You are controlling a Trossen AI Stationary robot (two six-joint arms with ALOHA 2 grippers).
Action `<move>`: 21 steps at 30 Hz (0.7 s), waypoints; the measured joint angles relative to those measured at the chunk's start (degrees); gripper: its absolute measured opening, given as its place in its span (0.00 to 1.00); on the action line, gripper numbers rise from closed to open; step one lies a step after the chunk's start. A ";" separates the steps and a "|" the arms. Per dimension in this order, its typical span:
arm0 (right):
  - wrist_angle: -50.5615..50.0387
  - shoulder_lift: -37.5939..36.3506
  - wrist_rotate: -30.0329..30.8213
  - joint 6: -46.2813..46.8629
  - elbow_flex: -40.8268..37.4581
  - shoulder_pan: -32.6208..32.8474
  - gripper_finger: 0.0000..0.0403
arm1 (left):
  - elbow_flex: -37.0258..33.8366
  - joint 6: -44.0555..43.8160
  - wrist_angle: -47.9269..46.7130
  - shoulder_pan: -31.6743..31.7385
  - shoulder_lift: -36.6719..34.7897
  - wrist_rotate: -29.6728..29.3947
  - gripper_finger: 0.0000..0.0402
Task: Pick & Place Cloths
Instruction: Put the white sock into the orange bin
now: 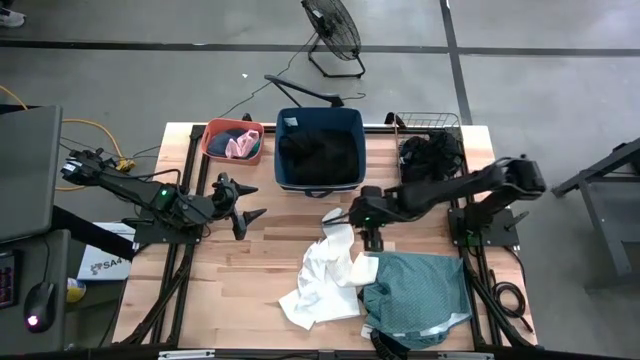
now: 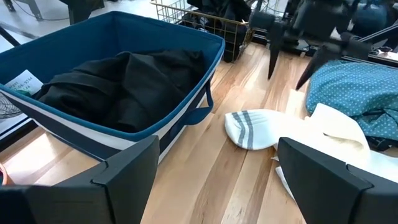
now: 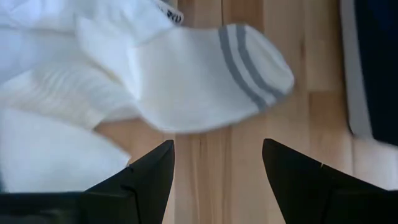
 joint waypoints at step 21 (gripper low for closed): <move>13.20 14.13 -3.31 -2.20 0.00 -1.85 0.58 | 0.00 -0.26 -0.37 -0.02 0.00 -0.02 0.79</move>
